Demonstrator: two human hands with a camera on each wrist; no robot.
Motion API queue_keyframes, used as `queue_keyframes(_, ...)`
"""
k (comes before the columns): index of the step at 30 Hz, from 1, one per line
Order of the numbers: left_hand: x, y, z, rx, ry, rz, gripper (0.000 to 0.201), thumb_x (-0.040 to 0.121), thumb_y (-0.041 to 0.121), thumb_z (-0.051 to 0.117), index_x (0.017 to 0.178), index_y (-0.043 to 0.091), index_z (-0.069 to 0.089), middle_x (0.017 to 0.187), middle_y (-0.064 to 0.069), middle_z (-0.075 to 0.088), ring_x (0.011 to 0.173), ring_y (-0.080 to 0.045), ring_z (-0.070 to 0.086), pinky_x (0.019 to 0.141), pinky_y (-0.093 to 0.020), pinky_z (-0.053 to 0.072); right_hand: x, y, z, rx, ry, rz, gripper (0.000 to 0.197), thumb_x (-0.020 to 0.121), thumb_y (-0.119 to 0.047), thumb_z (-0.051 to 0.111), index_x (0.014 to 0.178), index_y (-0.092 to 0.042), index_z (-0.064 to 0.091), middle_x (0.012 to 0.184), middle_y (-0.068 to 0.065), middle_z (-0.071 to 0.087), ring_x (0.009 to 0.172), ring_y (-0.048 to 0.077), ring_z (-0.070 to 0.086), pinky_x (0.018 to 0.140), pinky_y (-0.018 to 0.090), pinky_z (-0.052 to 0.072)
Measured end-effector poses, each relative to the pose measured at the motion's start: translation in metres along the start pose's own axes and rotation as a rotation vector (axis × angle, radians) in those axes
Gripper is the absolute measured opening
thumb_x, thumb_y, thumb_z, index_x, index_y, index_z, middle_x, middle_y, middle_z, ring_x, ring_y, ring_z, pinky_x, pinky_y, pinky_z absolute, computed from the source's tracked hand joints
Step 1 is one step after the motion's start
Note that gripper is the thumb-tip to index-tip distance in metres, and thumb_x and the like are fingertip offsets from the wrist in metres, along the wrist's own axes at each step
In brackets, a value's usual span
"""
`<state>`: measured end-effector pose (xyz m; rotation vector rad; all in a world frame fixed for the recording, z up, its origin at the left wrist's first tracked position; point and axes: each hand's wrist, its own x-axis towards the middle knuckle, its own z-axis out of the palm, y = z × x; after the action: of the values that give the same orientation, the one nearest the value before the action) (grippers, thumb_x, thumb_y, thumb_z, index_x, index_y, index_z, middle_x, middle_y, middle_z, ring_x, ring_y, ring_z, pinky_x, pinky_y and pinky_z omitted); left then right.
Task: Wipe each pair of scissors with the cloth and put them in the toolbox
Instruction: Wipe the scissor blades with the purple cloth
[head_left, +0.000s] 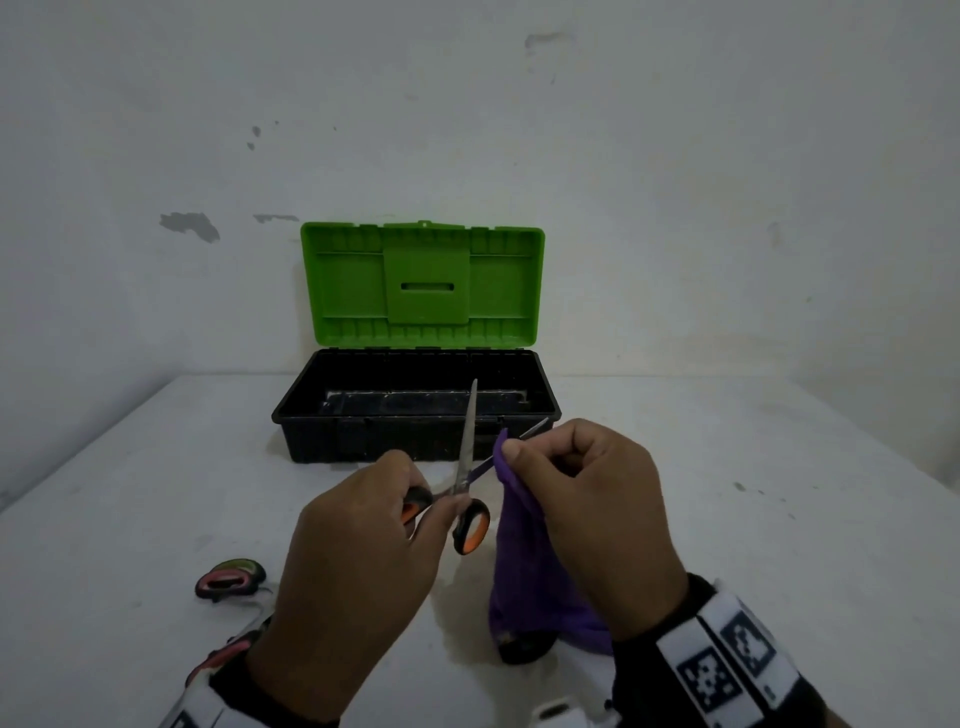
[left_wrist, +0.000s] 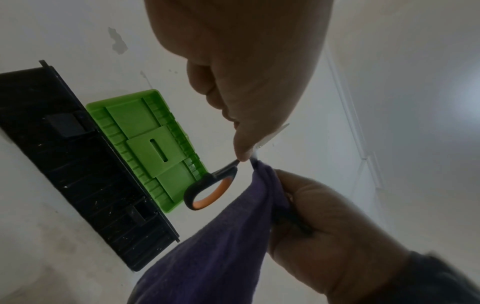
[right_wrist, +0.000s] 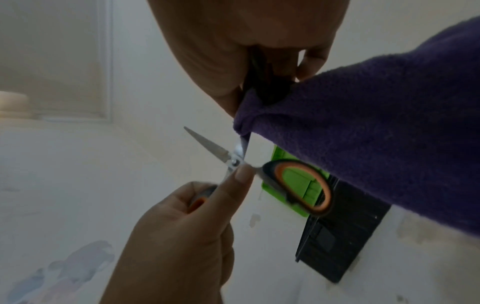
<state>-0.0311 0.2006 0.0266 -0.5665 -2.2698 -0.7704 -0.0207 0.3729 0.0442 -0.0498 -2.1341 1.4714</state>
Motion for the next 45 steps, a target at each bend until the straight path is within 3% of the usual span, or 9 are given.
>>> queue_keyframes(10,0.003,0.007,-0.011,-0.044,-0.053,-0.051,0.03,0.071,0.051,0.066,0.07,0.03,0.044,0.051,0.019,0.035,0.038,0.003,0.035,0.036,-0.004,0.022,0.011,0.003,-0.008,0.033,0.08,0.019,0.015,0.082,-0.026,0.077,0.07,-0.02,0.072,0.066,-0.005,0.073,0.061,0.01,0.068,0.056,0.023,0.053)
queue_keyframes(16,0.003,0.008,-0.011,-0.051,-0.072,-0.071,0.03,0.072,0.054,0.062,0.07,0.031,0.043,0.049,0.019,0.034,0.037,0.001,0.036,0.033,-0.007,0.023,0.005,-0.002,-0.006,0.04,0.029,0.02,0.016,0.082,-0.027,0.077,0.069,-0.019,0.071,0.063,-0.004,0.072,0.056,0.007,0.065,0.051,0.015,0.048)
queue_keyframes(20,0.001,0.008,-0.011,-0.033,-0.085,-0.088,0.031,0.071,0.052,0.066,0.066,0.028,0.047,0.047,0.014,0.041,0.037,-0.003,0.04,0.035,-0.007,0.026,0.015,0.004,-0.013,0.051,0.061,0.037,0.018,0.081,-0.027,0.078,0.068,-0.016,0.072,0.063,-0.001,0.072,0.057,0.012,0.066,0.054,0.027,0.053)
queue_keyframes(24,0.0,0.008,-0.012,-0.122,-0.102,-0.298,0.035,0.07,0.055,0.072,0.065,0.027,0.05,0.054,0.006,0.051,0.049,-0.008,0.049,0.042,-0.013,0.039,0.028,0.01,-0.029,0.101,0.181,0.033,0.019,0.08,-0.024,0.079,0.066,-0.015,0.071,0.061,0.0,0.072,0.056,0.011,0.064,0.059,0.031,0.053)
queue_keyframes(28,0.005,0.005,-0.014,-0.321,-0.172,-0.463,0.034,0.069,0.052,0.076,0.066,0.022,0.059,0.057,0.0,0.057,0.052,-0.011,0.052,0.051,-0.024,0.046,0.019,0.007,-0.037,0.116,0.074,-0.062,0.012,0.079,-0.02,0.079,0.07,-0.016,0.072,0.065,0.0,0.073,0.06,0.014,0.066,0.06,0.032,0.054)
queue_keyframes(33,0.009,0.008,-0.013,-0.596,-0.304,-0.591,0.039,0.063,0.049,0.078,0.066,0.014,0.061,0.046,0.006,0.045,0.043,-0.005,0.038,0.047,-0.024,0.037,-0.001,0.006,-0.026,0.026,-0.098,-0.211,0.012,0.076,-0.017,0.082,0.07,-0.022,0.072,0.069,-0.01,0.072,0.066,0.007,0.066,0.063,0.013,0.049)
queue_keyframes(39,0.012,0.01,-0.011,-0.726,-0.403,-0.641,0.044,0.063,0.046,0.075,0.073,0.007,0.059,0.042,0.007,0.038,0.035,-0.004,0.031,0.041,-0.018,0.028,-0.009,0.003,-0.018,-0.004,-0.164,-0.228,0.012,0.076,-0.022,0.081,0.07,-0.023,0.071,0.07,-0.013,0.072,0.069,0.006,0.066,0.063,0.008,0.044)
queue_keyframes(42,0.012,0.012,-0.012,-0.744,-0.421,-0.612,0.042,0.065,0.046,0.074,0.071,0.007,0.057,0.043,0.007,0.037,0.035,-0.004,0.029,0.039,-0.016,0.028,-0.004,0.006,-0.019,-0.012,-0.09,-0.229,0.013,0.076,-0.02,0.081,0.069,-0.023,0.071,0.069,-0.012,0.072,0.068,0.006,0.065,0.062,0.009,0.044)
queue_keyframes(45,0.012,0.012,-0.011,-0.767,-0.43,-0.612,0.045,0.066,0.044,0.074,0.07,0.004,0.056,0.043,0.006,0.036,0.035,-0.004,0.028,0.038,-0.016,0.027,0.0,0.012,-0.02,0.016,-0.041,-0.192,0.013,0.077,-0.019,0.081,0.07,-0.022,0.071,0.069,-0.01,0.072,0.067,0.01,0.066,0.063,0.021,0.052)
